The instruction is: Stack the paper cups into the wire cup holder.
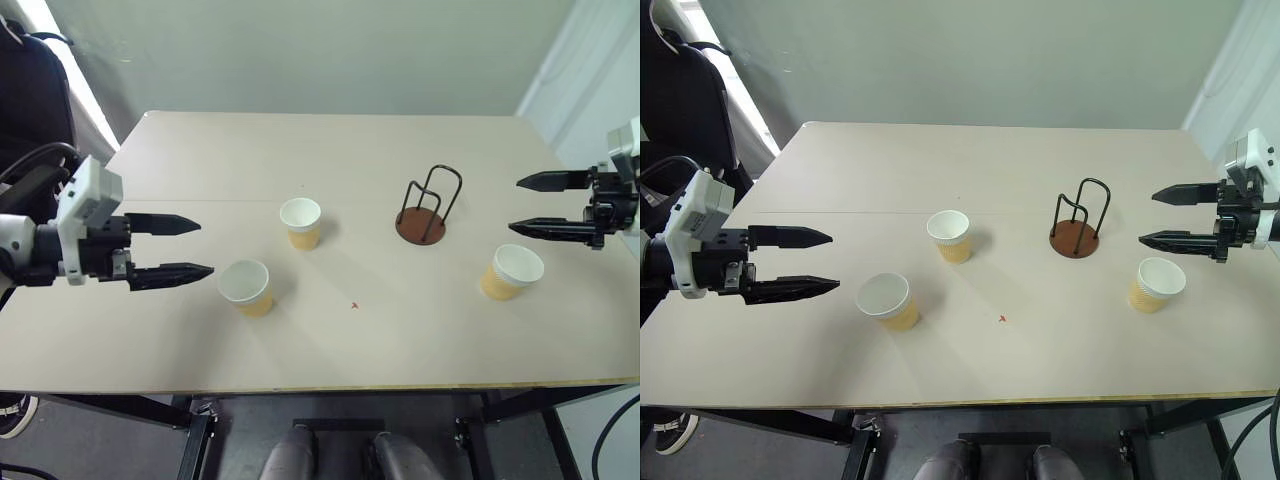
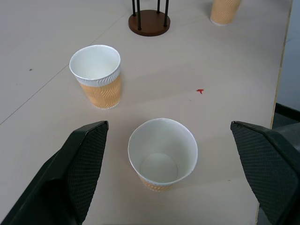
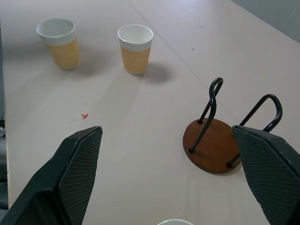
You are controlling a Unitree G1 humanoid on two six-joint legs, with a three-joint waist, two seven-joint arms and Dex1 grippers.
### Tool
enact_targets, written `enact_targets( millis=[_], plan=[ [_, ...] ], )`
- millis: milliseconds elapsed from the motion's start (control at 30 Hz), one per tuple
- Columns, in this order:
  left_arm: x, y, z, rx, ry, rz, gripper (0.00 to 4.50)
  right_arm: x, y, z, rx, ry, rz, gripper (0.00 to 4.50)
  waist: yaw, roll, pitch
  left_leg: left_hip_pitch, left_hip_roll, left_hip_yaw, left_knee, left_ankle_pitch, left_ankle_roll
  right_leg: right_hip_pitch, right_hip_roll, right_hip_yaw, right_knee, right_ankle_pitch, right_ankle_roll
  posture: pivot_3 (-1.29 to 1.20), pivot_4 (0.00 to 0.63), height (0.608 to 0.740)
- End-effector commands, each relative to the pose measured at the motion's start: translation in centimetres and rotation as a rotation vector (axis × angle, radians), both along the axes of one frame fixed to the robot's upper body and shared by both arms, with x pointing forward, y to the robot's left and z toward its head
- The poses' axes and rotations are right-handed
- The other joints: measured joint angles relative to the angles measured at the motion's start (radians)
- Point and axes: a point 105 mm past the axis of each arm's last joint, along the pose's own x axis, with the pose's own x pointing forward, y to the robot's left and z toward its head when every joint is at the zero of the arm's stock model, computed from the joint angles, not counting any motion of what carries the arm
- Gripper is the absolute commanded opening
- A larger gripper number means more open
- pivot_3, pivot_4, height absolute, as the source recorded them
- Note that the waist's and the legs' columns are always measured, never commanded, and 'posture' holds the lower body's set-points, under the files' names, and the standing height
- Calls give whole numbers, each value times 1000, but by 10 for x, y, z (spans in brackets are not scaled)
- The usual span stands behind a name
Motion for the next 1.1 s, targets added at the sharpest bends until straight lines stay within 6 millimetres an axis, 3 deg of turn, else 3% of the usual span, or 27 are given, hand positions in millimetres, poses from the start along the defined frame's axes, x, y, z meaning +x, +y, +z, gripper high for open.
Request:
enact_targets(
  millis=[33,233,400,600,800,1100],
  plan=[
    [-1,0,7,16,-30,-7,4480,-2,1,15,-5,-63,4,4500,0,0,0,0,0,0,0,0,0,0,0,0,0,0,0,0,150,740],
    [-1,0,7,16,-34,-6,4480,6,3,19,1,-97,-23,4500,0,0,0,0,0,0,0,0,0,0,0,0,0,0,0,0,150,740],
    [0,-1,6,14,-32,-6,4480,49,17,26,45,-220,-183,4500,-6,0,0,1,1,0,1,0,0,0,0,0,1,1,-2,0,150,740],
    [-1,-3,5,6,-33,-10,4480,76,48,19,83,-222,-243,4500,-7,0,0,-1,1,0,-2,0,0,-5,1,0,2,2,-3,0,150,740],
    [-3,-2,10,-9,-60,-2,4480,86,56,-5,66,-31,-314,4500,0,0,0,-2,1,0,-4,1,-2,-6,1,-1,0,2,-3,0,150,740],
    [-3,-10,17,-31,-141,-22,4480,91,72,-22,59,21,-295,4500,-1,0,0,-1,2,1,-5,2,-4,-7,1,-1,2,2,-4,0,150,740]
  ],
)
